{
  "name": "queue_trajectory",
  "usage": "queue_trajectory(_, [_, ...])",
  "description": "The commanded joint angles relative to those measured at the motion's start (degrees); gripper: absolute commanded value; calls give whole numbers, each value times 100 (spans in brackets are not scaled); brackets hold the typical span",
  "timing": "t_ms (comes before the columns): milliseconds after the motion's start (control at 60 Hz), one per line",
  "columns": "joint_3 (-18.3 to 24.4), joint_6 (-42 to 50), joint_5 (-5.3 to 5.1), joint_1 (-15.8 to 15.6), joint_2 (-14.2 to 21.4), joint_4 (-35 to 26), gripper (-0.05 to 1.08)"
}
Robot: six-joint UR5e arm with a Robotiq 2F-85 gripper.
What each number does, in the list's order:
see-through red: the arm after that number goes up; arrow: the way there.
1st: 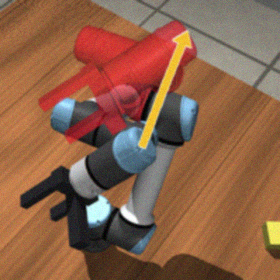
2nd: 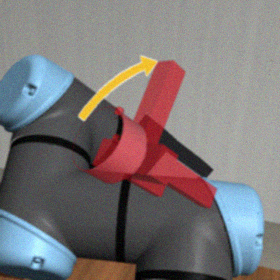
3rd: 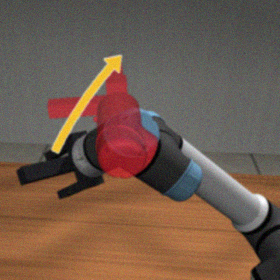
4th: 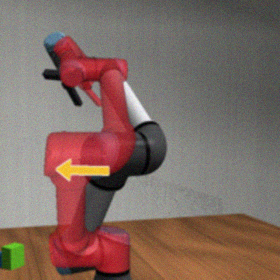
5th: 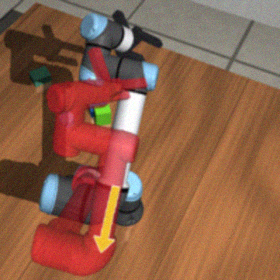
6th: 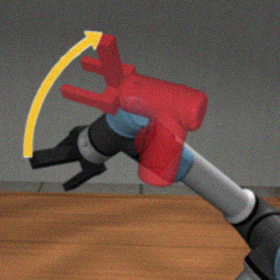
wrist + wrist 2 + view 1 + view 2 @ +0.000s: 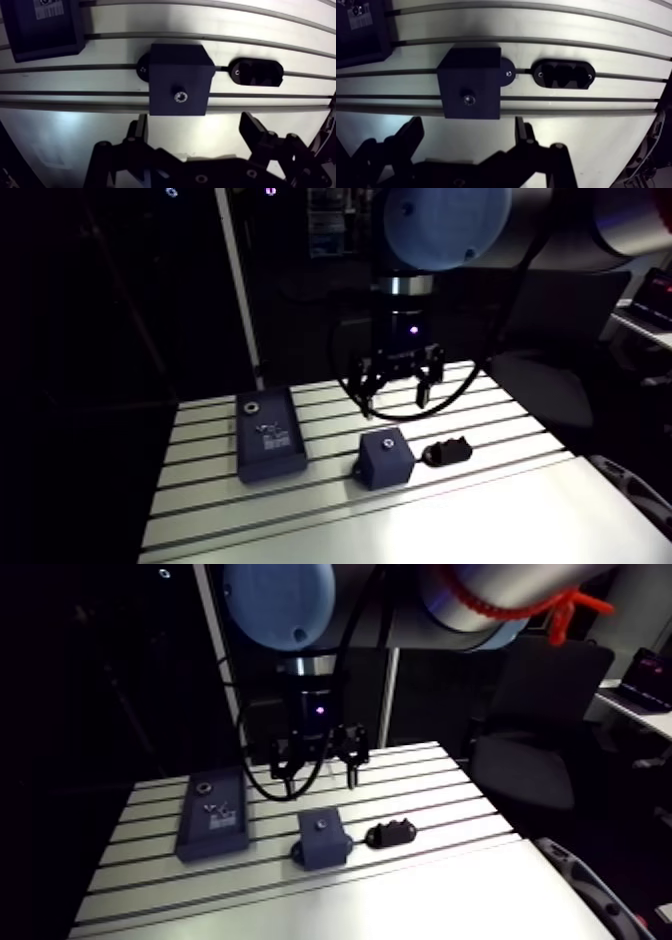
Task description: Pick up the M10 bolt and insert it into the hole until fully seated.
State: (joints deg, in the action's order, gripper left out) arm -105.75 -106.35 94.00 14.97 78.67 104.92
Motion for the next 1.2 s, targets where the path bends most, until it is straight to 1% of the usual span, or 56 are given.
queue_trajectory(17, [377,29,-53,-2,262,-530,0])
queue_trajectory(50, [377,29,-53,-2,262,-530,0])
queue_trajectory(83, [545,55,-62,-2,330,-676,0])
queue_trajectory(133, [625,72,-70,-2,358,-776,0])
queue_trajectory(150, [719,82,-71,-2,385,-918,0])
queue_trajectory(167, [719,82,-71,-2,385,-918,0])
queue_trajectory(183, [815,91,-86,-2,404,-1081,0])
queue_trajectory(200, [815,91,-86,-2,404,-1081,0])
queue_trajectory(233, [1008,93,-152,-10,472,-1369,0])
queue_trajectory(250, [1008,93,-152,-10,472,-1369,0])
queue_trajectory(267, [1105,93,-195,-26,514,-1463,0])
queue_trajectory(283, [1105,93,-195,-26,514,-1463,0])
queue_trajectory(300, [1209,93,-239,-43,535,-1544,1])
queue_trajectory(350, [1300,93,-260,-76,546,-1616,1])
queue_trajectory(383, [1461,91,-273,-169,548,-1789,0])
queue_trajectory(433, [1524,92,-280,-214,548,-1862,0])
queue_trajectory(517, [1643,93,-282,-314,564,-1993,0])
queue_trajectory(600, [1674,140,-282,-359,598,-2007,1])
queue_trajectory(667, [1743,262,-273,-456,649,-1998,0])
queue_trajectory(850, [1815,285,-282,-468,722,-1973,0])
queue_trajectory(883, [1824,316,-274,-476,724,-1964,1])
queue_trajectory(917, [1825,392,-224,-501,724,-1956,1])
queue_trajectory(983, [1833,505,-187,-543,716,-1937,0])
queue_trajectory(1100, [1858,549,-176,-590,706,-1937,1])
queue_trajectory(1200, [1959,558,-185,-599,689,-1944,1])
